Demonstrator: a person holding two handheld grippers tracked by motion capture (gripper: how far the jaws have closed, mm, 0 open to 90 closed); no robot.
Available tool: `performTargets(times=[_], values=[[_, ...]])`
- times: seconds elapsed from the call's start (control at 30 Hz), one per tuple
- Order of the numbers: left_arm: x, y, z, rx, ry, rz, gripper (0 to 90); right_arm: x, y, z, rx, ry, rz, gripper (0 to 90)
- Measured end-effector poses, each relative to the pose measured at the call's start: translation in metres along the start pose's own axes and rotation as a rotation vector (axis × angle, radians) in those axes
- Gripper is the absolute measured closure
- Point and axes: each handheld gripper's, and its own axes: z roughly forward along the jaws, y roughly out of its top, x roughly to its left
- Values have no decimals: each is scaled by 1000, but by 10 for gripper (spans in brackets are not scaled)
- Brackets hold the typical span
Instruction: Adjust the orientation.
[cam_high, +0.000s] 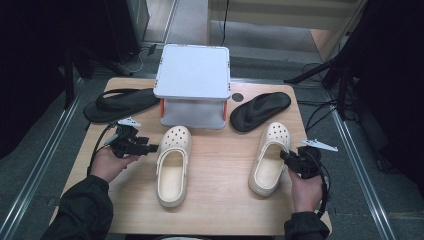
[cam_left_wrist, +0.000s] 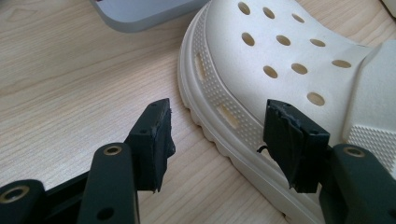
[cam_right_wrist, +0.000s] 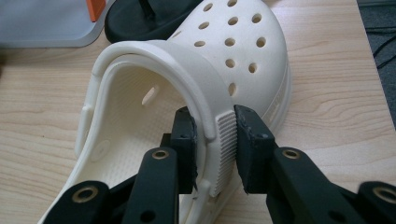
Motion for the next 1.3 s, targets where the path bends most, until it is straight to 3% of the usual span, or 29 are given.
performTargets(times=[0.13, 0.33, 0.8, 1.3], values=[[0, 0, 0, 0, 0, -1, 424, -2, 1, -2, -3, -5, -13, 742], [0, 0, 1, -3, -2, -2, 424, -9, 2, -8, -24, 2, 13, 764], [1, 0, 0, -7, -9, -7, 426, -8, 5, -20, -49, 11, 9, 772], [-1, 0, -5, 0, -11, -13, 479, 15, 7, -26, -40, 71, -57, 770]])
